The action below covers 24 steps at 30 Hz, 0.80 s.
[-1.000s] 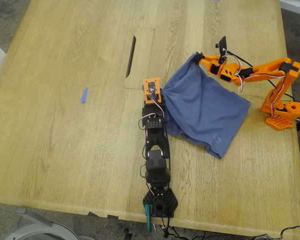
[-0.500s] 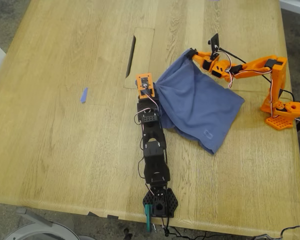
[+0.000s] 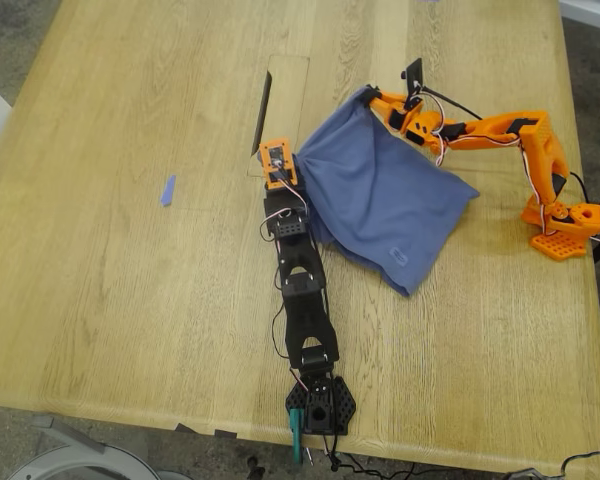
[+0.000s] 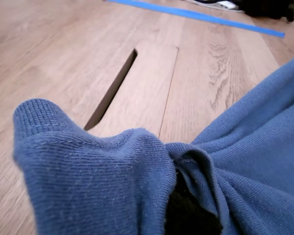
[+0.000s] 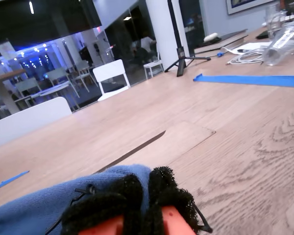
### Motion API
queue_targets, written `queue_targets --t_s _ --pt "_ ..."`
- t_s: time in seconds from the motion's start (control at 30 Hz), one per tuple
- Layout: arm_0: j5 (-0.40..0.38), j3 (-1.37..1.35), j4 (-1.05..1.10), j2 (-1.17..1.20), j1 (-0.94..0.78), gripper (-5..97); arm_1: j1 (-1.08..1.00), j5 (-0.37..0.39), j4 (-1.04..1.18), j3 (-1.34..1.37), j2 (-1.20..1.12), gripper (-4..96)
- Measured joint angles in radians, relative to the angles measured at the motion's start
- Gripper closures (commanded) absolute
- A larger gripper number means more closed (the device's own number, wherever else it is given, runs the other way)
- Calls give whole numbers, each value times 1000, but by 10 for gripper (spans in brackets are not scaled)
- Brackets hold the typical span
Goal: Fold a T-shirt
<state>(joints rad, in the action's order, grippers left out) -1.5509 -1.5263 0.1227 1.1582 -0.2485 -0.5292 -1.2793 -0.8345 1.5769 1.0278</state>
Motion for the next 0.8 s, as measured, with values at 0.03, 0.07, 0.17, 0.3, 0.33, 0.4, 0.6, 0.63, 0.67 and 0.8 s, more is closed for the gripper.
queue_targets --t_s 0.03,0.07,0.17,0.3,0.33,0.4,0.6,0.63,0.67,0.8 --pt "2 12 0 -6 0 920 -3 0 3 -17 -11 914" --pt "3 25 0 -12 0 920 -5 0 6 -32 -18 914" --pt "3 48 11 -23 0 920 -6 3 6 -81 -51 914" --pt "3 57 12 -25 -9 920 -6 5 6 -110 -57 914" --pt "3 61 12 -25 -9 920 -6 5 6 -118 -57 914" --pt "3 77 5 -25 -9 920 -6 5 15 -137 -57 914" --pt "3 156 -77 -25 -11 920 -12 5 61 -218 -57 914" --pt "3 169 -94 -25 -11 920 -12 5 69 -232 -58 914" --pt "3 179 -117 -25 -11 920 -15 8 84 -241 -58 914" --pt "3 212 -210 -25 -11 920 -17 9 169 -267 -58 914"
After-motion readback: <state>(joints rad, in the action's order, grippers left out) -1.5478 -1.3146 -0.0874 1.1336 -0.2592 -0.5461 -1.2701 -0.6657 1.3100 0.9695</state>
